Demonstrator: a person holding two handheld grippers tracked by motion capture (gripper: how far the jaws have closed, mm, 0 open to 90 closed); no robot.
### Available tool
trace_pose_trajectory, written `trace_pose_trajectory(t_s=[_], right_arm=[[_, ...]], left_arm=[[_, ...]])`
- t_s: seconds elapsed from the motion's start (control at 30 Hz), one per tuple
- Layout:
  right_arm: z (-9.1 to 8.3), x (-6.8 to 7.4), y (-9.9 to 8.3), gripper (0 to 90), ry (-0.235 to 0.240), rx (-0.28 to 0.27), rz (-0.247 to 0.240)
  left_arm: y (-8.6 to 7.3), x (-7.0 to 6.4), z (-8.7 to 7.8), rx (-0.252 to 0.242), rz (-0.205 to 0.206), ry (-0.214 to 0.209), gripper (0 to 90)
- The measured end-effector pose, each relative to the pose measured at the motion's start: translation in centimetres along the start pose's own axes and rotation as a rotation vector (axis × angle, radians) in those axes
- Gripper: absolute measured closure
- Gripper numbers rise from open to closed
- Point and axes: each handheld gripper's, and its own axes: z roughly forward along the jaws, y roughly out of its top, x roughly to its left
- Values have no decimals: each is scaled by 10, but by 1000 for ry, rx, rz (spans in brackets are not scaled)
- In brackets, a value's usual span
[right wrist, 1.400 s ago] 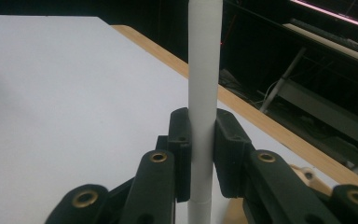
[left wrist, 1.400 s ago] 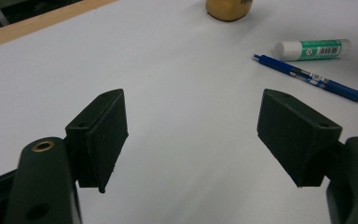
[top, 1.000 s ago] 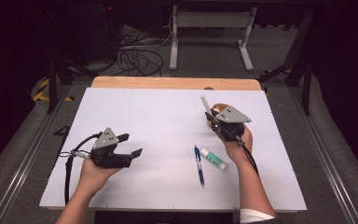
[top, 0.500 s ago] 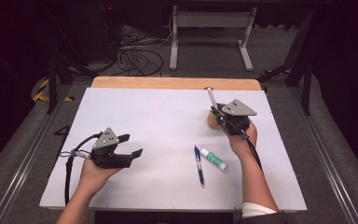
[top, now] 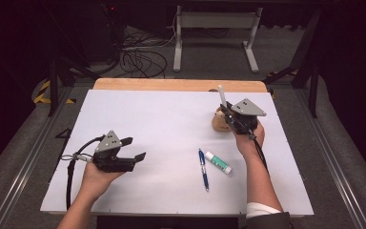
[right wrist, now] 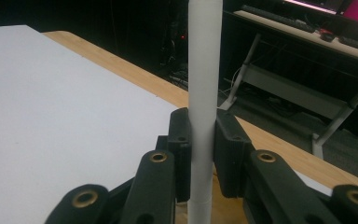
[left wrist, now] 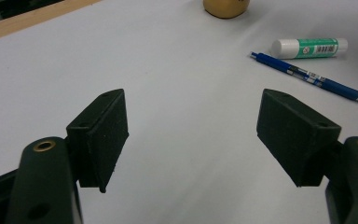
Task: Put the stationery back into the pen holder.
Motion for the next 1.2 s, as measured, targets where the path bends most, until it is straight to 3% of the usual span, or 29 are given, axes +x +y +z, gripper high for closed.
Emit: trace_pose_trajectory(t_s=[0.73, 1.2], right_arm=[[18, -11, -16, 789, -59, 21, 28], [24, -15, -32, 788, -70, 96, 63]], left_arm=[[-1, 0, 1, 4, -3, -7, 255], [-1, 0, 2, 10, 5, -7, 255]])
